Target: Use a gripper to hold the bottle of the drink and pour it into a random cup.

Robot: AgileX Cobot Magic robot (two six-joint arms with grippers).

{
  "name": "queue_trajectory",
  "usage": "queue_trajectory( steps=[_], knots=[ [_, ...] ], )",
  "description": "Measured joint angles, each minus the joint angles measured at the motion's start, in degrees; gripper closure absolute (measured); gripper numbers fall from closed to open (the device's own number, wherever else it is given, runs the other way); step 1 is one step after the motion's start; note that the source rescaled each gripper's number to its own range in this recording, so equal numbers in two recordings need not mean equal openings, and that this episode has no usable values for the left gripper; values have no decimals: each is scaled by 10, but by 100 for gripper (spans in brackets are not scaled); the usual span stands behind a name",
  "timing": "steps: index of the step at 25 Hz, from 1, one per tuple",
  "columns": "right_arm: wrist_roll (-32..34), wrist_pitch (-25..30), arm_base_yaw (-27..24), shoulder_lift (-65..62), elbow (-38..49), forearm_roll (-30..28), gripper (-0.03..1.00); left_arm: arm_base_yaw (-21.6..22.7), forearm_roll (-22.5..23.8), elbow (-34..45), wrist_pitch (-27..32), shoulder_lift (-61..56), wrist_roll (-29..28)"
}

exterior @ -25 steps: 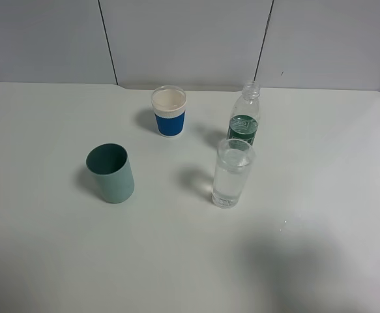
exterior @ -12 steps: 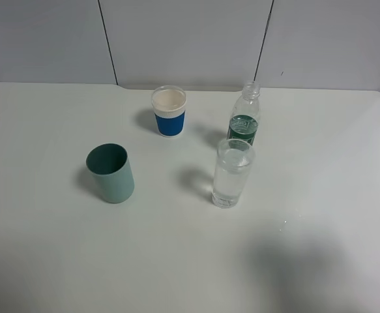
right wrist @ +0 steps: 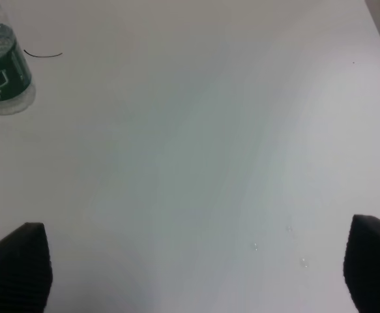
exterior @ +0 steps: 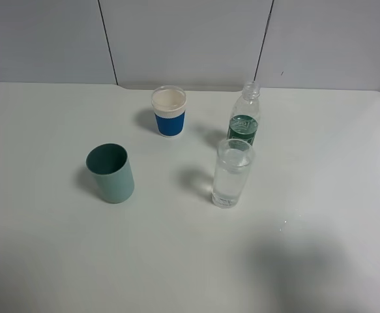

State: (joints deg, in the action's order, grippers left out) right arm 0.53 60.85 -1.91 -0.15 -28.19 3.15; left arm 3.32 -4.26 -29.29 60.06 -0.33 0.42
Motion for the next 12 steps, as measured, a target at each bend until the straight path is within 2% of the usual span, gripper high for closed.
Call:
queue_trajectory(
  steps=[12],
  knots=[
    [0,0,0,0,0,0,9,0,0,0,0,0,0]
  ],
)
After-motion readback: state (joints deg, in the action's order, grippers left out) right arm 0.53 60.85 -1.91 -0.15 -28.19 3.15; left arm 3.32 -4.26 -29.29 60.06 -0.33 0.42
